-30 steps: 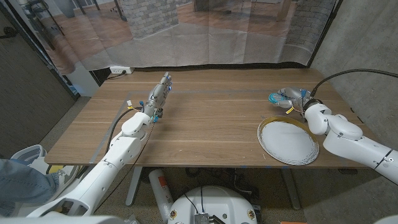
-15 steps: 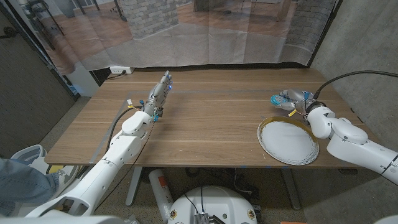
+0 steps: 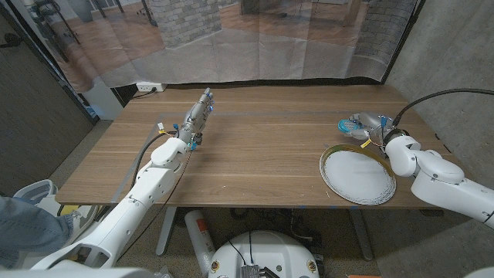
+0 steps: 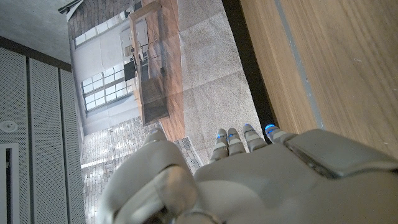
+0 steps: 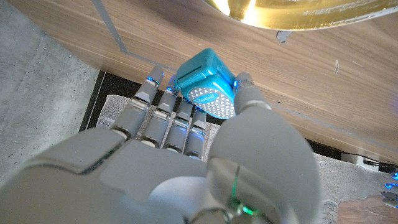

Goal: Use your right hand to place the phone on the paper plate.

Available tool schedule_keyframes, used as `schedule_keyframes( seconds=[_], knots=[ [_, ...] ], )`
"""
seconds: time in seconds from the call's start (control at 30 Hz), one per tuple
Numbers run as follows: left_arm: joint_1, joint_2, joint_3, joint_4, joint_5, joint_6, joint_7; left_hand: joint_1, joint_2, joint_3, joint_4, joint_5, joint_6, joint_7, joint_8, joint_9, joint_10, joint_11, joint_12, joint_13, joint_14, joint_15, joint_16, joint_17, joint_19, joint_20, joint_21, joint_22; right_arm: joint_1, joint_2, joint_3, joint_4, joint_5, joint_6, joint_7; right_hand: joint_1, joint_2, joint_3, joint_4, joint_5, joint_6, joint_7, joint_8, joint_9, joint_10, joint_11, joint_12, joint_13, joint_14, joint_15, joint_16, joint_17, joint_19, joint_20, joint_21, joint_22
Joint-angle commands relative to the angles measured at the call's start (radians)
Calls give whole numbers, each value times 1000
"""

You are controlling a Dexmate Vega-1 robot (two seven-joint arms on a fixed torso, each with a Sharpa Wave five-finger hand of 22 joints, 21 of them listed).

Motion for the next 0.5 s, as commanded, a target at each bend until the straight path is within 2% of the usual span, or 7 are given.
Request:
schedule_keyframes(
  seconds=[0.03,0.5],
  knots=[
    [-6,-6,5,6,3,-1,-2,4,10,-5,2,-2,9,2,0,3,3,-5,2,5,1,-3,2,3,-2,7,6,4,-93,-23,58,-41,24,-8,-50,50,54,1,7,5,95,-86,8,2,23,-19,6,6,9,-111,-2,3,-2,1,-2,3],
    [-8,-5,11,-3,7,10,-2,5,12,-7,1,-3,10,1,-1,3,2,-4,1,5,2,-2,2,3,-3,7,6,4,-194,-22,124,-54,42,50,-122,54,55,0,6,5,97,-86,6,4,28,-23,7,6,11,-113,-2,5,7,-10,1,3]
  ],
)
